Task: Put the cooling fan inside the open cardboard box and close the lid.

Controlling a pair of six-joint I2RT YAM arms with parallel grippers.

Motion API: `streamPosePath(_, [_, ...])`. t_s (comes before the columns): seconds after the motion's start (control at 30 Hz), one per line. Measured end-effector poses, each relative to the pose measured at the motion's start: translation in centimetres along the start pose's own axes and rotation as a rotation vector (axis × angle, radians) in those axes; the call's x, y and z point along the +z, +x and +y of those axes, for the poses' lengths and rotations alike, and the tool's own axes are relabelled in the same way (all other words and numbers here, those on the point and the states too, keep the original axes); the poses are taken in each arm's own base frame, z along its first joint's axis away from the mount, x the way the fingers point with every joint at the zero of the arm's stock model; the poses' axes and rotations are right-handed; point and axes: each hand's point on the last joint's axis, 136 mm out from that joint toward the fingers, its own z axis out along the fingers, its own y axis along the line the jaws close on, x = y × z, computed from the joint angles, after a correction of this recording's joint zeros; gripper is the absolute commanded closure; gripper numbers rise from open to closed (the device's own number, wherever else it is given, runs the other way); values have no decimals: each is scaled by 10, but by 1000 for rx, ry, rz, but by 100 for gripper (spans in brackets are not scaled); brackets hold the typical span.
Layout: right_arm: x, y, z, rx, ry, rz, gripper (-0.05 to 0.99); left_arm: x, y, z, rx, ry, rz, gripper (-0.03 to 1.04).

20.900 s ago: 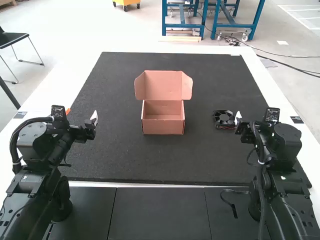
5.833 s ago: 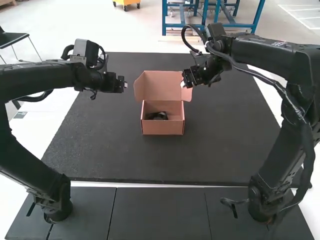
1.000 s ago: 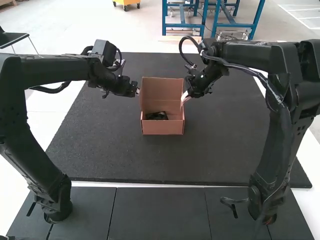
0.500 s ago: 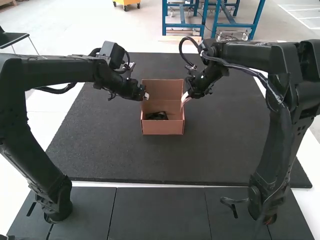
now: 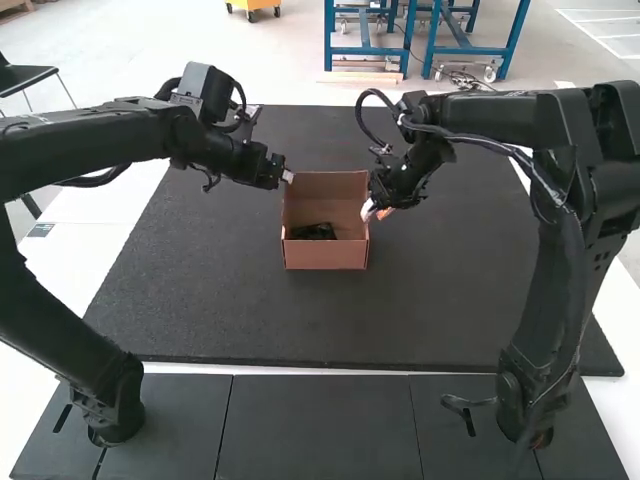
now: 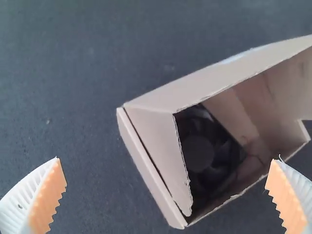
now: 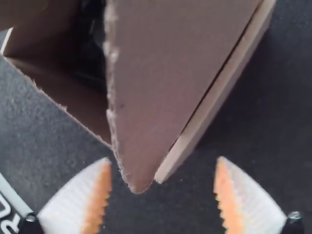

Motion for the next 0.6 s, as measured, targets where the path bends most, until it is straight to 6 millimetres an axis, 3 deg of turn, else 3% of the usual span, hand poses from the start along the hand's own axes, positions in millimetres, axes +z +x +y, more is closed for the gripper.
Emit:
streamPosePath(0.07, [0,0,-2,0,13,2,2,-5,-6,1,2,-1,-26,4])
streamPosePath(0.3, [-13,11,3,18,12,68,2,-9,-25,13,-6,-24,-103,4])
streamPosePath(0.4, [-24,6,7,11,10,58,2,-8,-29,13,-7,-23,-119,4])
streamPosePath(0.5, [-44,-3,13,-9,17,2,3,-1,-26,15,-10,-24,-107,4])
streamPosePath(0.6, [-76,-15,24,-42,28,-90,3,9,-22,17,-16,-26,-90,4])
